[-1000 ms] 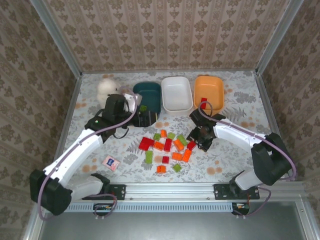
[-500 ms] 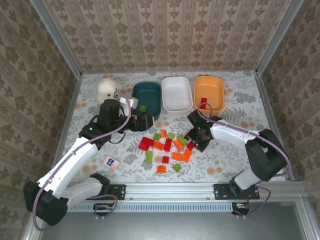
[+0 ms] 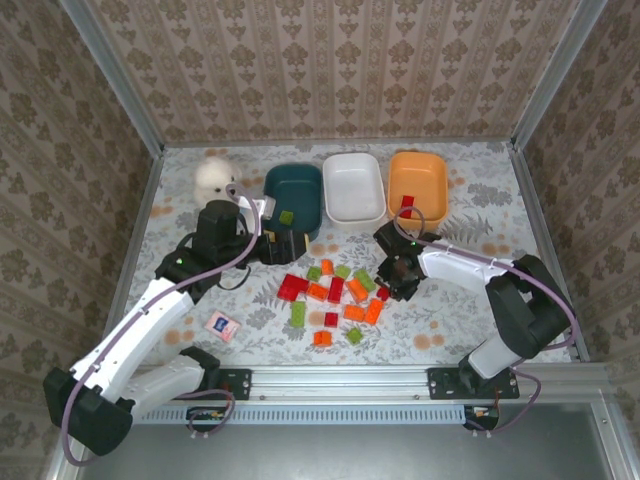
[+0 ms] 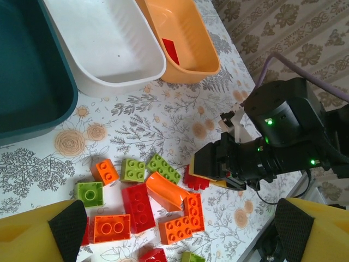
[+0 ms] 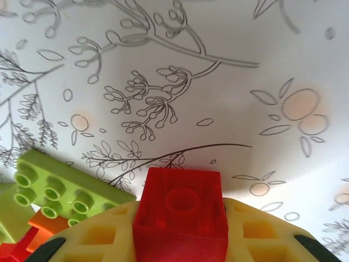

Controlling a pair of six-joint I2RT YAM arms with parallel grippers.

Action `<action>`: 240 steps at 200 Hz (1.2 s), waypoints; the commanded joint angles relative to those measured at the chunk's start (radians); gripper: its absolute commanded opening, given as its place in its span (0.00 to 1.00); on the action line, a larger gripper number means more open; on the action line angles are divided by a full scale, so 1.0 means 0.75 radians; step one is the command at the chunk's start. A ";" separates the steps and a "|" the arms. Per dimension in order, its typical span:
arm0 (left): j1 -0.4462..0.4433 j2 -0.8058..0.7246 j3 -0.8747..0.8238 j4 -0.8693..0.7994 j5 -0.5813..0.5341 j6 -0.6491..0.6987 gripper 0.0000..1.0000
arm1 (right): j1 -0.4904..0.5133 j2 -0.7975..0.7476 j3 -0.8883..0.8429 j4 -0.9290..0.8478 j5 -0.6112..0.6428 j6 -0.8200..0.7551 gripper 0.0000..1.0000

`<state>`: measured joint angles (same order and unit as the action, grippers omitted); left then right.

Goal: Sort the legos into containers by color

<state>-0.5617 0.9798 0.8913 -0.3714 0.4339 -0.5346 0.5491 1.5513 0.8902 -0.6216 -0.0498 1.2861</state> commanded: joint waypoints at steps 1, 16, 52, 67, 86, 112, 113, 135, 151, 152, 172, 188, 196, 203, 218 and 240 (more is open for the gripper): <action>-0.014 -0.005 0.021 0.036 0.005 -0.039 0.93 | -0.014 -0.130 0.184 -0.223 0.201 -0.155 0.24; -0.015 0.029 0.053 0.072 -0.002 -0.055 0.93 | -0.080 -0.164 0.319 -0.296 0.286 -0.289 0.24; -0.023 0.170 0.143 0.124 -0.019 -0.068 0.93 | -0.328 0.039 0.638 -0.302 0.310 -0.573 0.24; -0.028 0.226 0.175 0.148 -0.022 -0.069 0.93 | -0.394 0.201 0.803 -0.296 0.321 -0.689 0.24; -0.031 0.297 0.235 0.142 -0.028 -0.056 0.93 | -0.449 0.410 1.028 -0.357 0.345 -0.787 0.24; -0.035 0.374 0.304 0.137 -0.032 -0.034 0.92 | -0.514 0.631 1.227 -0.435 0.340 -0.817 0.24; -0.036 0.377 0.306 0.137 -0.032 -0.034 0.92 | -0.516 0.637 1.231 -0.437 0.340 -0.817 0.24; -0.042 0.432 0.347 0.124 -0.031 -0.012 0.92 | -0.553 0.763 1.321 -0.505 0.339 -0.813 0.24; -0.048 0.459 0.369 0.109 -0.028 0.010 0.92 | -0.572 0.801 1.323 -0.511 0.322 -0.801 0.24; -0.048 0.459 0.370 0.108 -0.028 0.010 0.92 | -0.573 0.803 1.323 -0.511 0.322 -0.801 0.24; -0.060 0.478 0.381 0.078 -0.026 0.041 0.92 | -0.585 0.835 1.313 -0.516 0.313 -0.794 0.24; -0.071 0.483 0.378 0.057 -0.027 0.063 0.92 | -0.589 0.849 1.293 -0.490 0.280 -0.800 0.24; -0.076 0.486 0.373 0.047 -0.023 0.073 0.91 | -0.593 0.861 1.292 -0.481 0.256 -0.804 0.26; -0.081 0.487 0.368 0.038 -0.022 0.079 0.91 | -0.597 0.872 1.292 -0.471 0.235 -0.808 0.27; -0.089 0.486 0.354 0.021 -0.019 0.096 0.91 | -0.603 0.899 1.302 -0.476 0.205 -0.809 0.29; -0.098 0.483 0.338 -0.006 -0.016 0.117 0.90 | -0.609 0.907 1.299 -0.477 0.187 -0.814 0.33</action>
<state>-0.6247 1.3457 1.1503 -0.3275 0.4156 -0.4953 0.0998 2.1963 1.8462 -0.9508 0.1272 0.6987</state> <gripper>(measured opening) 0.904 0.315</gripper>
